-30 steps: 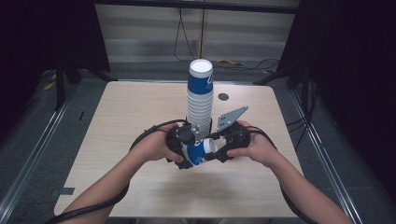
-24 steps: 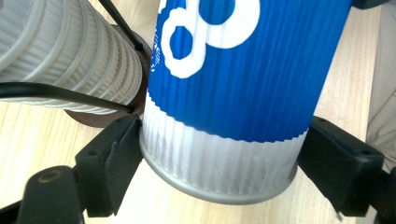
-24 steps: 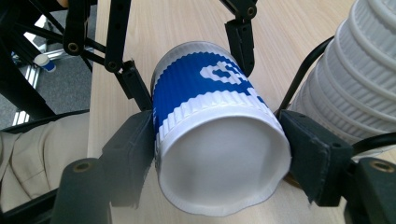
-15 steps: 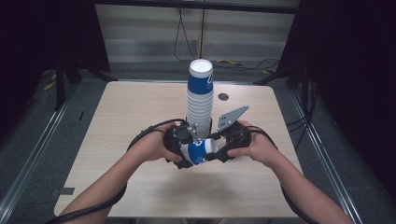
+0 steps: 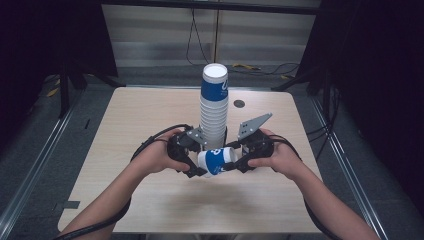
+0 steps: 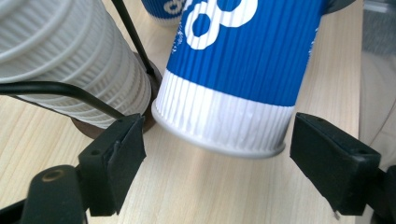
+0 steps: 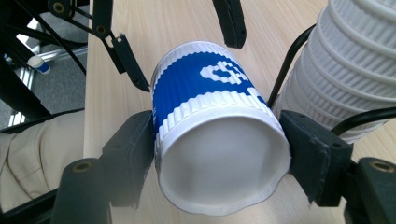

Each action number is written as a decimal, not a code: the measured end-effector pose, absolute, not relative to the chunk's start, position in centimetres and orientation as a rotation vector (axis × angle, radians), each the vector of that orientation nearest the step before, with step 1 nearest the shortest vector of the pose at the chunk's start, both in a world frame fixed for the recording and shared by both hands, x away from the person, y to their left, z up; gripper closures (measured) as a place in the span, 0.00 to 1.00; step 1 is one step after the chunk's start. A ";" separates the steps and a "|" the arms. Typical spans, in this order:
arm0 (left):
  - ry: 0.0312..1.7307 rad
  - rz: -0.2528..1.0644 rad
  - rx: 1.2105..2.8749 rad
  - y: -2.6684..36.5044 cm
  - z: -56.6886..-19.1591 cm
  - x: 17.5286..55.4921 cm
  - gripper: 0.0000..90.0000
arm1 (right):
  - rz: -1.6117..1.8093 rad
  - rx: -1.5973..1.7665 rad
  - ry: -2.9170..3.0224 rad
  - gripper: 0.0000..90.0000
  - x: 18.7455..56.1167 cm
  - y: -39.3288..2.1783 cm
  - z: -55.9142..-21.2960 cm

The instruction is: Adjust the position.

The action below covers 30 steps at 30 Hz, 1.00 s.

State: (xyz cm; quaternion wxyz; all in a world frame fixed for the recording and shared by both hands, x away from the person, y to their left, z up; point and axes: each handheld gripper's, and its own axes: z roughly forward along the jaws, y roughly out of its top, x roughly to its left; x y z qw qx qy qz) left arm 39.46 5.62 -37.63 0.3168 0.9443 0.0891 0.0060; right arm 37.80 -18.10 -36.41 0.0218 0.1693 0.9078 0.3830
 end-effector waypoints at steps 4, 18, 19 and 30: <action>0.250 0.007 2.447 6.3 -38.1 39.5 0.20 | 1.221 0.549 2.799 0.31 37.9 -18.4 -36.5; 0.288 -0.018 2.321 7.3 -39.4 39.4 0.18 | 1.281 0.603 2.763 0.31 37.9 -19.1 -36.4; 0.288 -0.017 2.307 7.3 -39.5 39.4 0.18 | 1.294 0.602 2.762 0.31 38.0 -19.2 -36.4; 0.308 0.001 2.247 7.1 -40.2 39.4 0.17 | 1.340 0.625 2.743 0.31 38.0 -19.5 -36.3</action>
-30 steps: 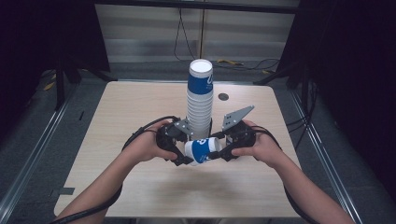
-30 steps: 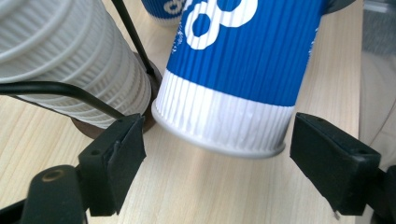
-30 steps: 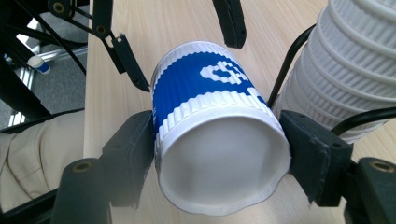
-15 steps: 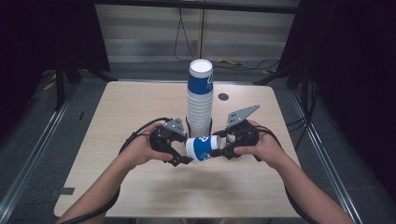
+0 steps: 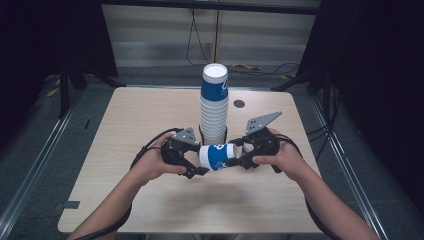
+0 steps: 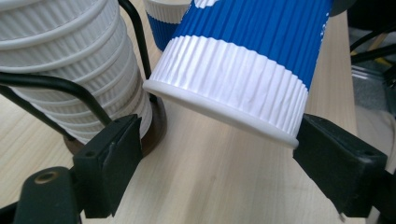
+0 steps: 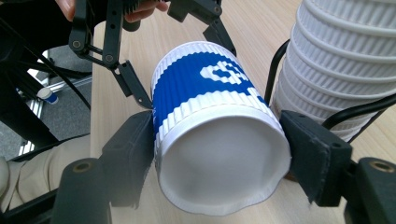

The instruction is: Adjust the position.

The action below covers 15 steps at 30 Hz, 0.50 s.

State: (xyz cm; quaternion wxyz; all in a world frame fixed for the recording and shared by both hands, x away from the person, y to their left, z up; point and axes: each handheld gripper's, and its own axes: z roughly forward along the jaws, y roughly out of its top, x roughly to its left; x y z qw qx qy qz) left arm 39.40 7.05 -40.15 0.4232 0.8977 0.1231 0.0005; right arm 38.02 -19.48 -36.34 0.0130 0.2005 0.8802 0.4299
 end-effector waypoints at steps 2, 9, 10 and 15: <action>0.299 0.005 2.248 6.9 -40.4 39.3 0.17 | 1.345 0.627 2.741 0.31 38.0 -19.5 -36.3; 0.304 0.002 2.234 6.7 -41.1 39.3 0.17 | 1.353 0.627 2.743 0.31 38.0 -19.5 -36.2; 0.298 -0.003 2.234 6.8 -41.2 39.3 0.17 | 1.353 0.626 2.743 0.31 38.0 -19.5 -36.2; 0.294 0.002 2.235 6.8 -41.2 39.3 0.17 | 1.360 0.617 2.745 0.31 38.0 -19.3 -36.3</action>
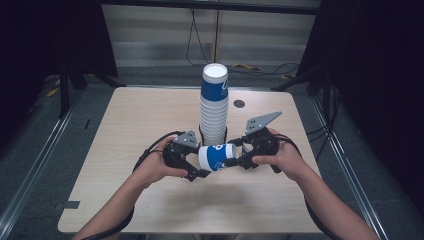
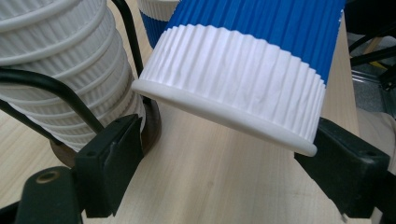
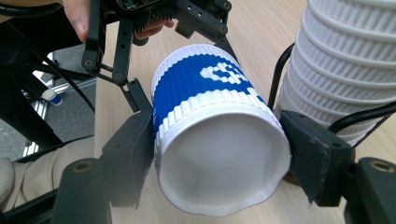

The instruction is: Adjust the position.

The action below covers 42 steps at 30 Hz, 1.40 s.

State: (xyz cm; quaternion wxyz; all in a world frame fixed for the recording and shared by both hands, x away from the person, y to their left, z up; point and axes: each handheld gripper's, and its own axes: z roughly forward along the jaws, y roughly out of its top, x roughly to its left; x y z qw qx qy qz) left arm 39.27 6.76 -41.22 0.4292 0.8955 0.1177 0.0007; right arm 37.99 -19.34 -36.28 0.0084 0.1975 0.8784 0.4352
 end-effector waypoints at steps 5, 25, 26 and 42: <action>0.299 0.003 2.227 6.9 -41.2 39.3 0.16 | 1.361 0.612 2.747 0.31 37.9 -19.3 -36.2; 0.274 0.003 2.228 6.9 -41.2 39.4 0.07 | 1.374 0.563 2.759 0.31 37.8 -18.5 -36.2; 0.274 0.000 2.221 6.9 -41.2 39.4 0.07 | 1.380 0.564 2.758 0.31 37.8 -18.5 -36.2; 0.227 -0.006 2.222 7.1 -40.6 39.3 0.17 | 1.411 0.557 2.747 0.31 37.9 -18.6 -36.1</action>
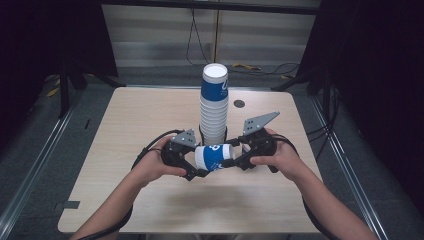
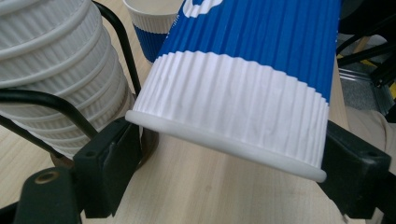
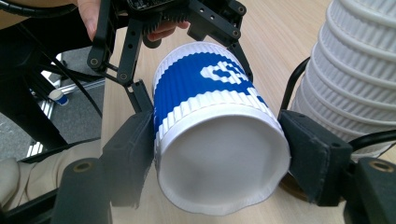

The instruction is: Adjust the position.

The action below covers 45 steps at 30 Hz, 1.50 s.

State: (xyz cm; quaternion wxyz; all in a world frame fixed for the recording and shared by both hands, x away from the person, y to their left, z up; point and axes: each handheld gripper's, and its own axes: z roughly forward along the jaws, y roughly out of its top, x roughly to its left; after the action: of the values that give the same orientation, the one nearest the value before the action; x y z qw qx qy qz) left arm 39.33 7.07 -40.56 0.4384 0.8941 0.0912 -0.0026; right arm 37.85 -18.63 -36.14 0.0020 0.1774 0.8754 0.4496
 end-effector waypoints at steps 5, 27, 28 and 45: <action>0.219 0.009 2.224 7.1 -40.3 39.3 0.18 | 1.404 0.567 2.758 0.31 37.9 -18.7 -36.3; 0.165 0.053 2.251 7.9 -39.2 39.4 0.19 | 1.428 0.595 2.776 0.31 38.3 -18.5 -36.7; 0.161 0.055 2.253 7.9 -39.2 39.4 0.19 | 1.425 0.593 2.779 0.31 38.2 -18.4 -36.7; 0.179 0.045 2.252 7.8 -38.8 39.3 0.21 | 1.398 0.608 2.785 0.29 38.2 -18.3 -36.9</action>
State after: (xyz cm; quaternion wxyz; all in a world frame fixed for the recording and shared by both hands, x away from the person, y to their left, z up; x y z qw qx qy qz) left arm 39.32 7.84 -38.78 0.4270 0.9012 0.0718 0.0178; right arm 38.20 -18.33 -36.85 -0.0167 0.1916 0.8771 0.4401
